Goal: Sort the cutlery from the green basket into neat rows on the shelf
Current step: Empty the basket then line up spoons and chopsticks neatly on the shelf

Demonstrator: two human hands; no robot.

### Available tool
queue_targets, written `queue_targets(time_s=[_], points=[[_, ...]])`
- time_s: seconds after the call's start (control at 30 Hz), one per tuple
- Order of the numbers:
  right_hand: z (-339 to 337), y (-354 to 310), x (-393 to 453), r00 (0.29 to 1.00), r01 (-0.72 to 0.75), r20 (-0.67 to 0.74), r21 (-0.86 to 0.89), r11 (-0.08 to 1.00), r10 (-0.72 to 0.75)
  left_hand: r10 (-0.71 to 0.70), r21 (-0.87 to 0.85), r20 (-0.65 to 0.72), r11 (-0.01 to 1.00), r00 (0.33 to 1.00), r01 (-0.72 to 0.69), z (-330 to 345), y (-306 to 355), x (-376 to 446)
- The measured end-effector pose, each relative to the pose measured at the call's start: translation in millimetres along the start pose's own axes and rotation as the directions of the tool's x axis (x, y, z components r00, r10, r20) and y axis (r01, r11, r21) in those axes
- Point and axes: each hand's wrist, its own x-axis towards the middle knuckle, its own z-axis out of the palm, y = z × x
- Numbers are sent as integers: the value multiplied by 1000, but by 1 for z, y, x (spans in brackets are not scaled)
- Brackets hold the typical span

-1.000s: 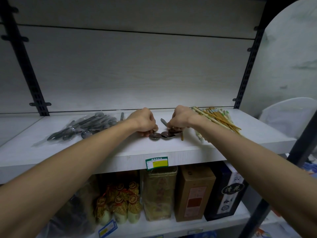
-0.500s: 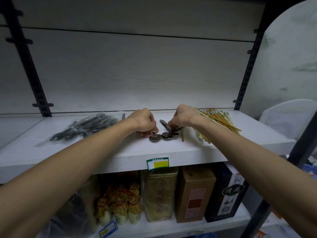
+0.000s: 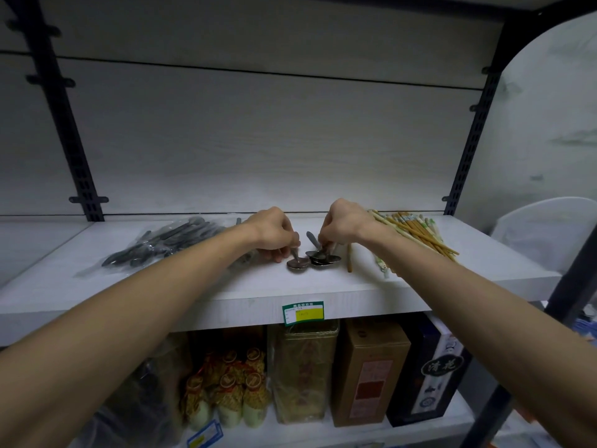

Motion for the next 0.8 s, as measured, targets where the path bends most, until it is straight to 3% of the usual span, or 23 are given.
queue_targets(time_s=[0.2,0.4,0.8], points=[[-3,0,-2,994,-51,102,175,983,33,16,-11,31,1000,999,-15,1,-4,-2],[-9,-6,-9,989,26,125,418,908,-85,-21,-56,-8,998,1000,20,-5,-7,-1],[0,-9,-12,969,109,172,340,934,-176,-47,-128,42,990,998,52,-3,-1,-3]])
